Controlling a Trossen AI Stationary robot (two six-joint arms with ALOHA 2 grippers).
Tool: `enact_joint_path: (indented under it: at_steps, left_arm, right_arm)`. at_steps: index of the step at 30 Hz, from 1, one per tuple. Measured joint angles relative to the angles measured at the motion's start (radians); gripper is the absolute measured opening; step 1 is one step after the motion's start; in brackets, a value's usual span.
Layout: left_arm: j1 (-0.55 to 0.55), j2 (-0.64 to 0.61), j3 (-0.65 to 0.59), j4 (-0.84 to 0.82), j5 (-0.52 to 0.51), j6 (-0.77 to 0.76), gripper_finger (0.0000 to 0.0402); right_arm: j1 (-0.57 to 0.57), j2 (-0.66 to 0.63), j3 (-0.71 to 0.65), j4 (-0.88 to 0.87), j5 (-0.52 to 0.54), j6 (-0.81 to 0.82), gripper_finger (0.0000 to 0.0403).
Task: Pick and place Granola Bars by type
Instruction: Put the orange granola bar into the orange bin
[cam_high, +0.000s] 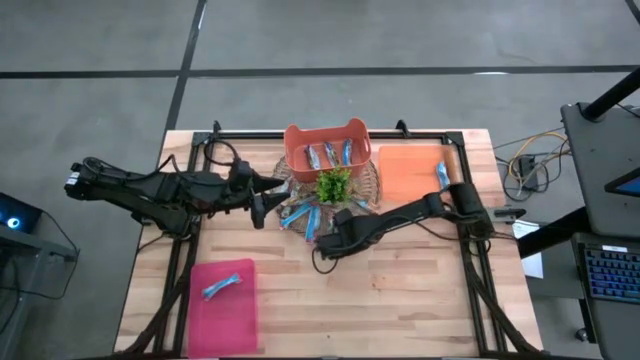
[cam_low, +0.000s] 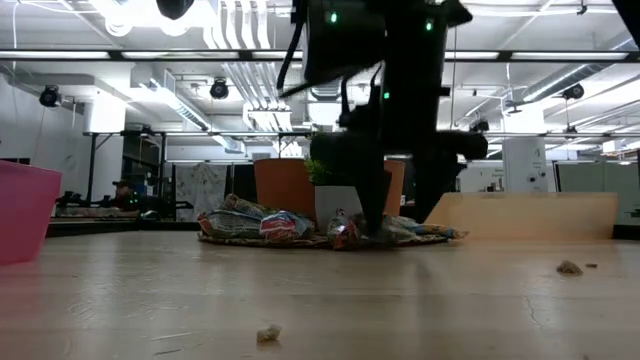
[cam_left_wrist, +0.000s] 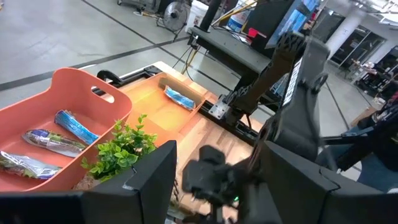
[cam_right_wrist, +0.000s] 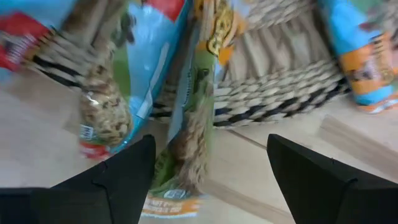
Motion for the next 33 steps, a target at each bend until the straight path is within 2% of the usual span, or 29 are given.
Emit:
enact_joint_path:
  at_steps: [7,11,16,27,33]
  left_arm:
    - [0.000,0.000,0.000,0.013,0.025,0.000,0.0216]
    - [0.000,0.000,0.000,0.012,0.026,0.000,0.0216]
    - [0.000,0.000,0.000,0.012,0.026,0.000,0.0216]
    - [0.000,0.000,0.000,0.012,0.025,0.001,0.0216]
    - [0.000,0.000,0.000,0.012,0.025,0.000,0.0216]
  right_arm:
    - [0.000,0.054,0.002,0.022,-0.004,-0.053,0.0289]
    - [0.000,0.056,0.003,0.025,-0.005,-0.057,0.0269]
    - [0.000,0.056,0.003,0.032,-0.008,-0.057,0.0216]
    - [0.000,0.050,0.000,0.010,-0.011,-0.060,0.0065]
    - [0.005,0.011,-0.001,-0.020,0.006,-0.061,0.0027]
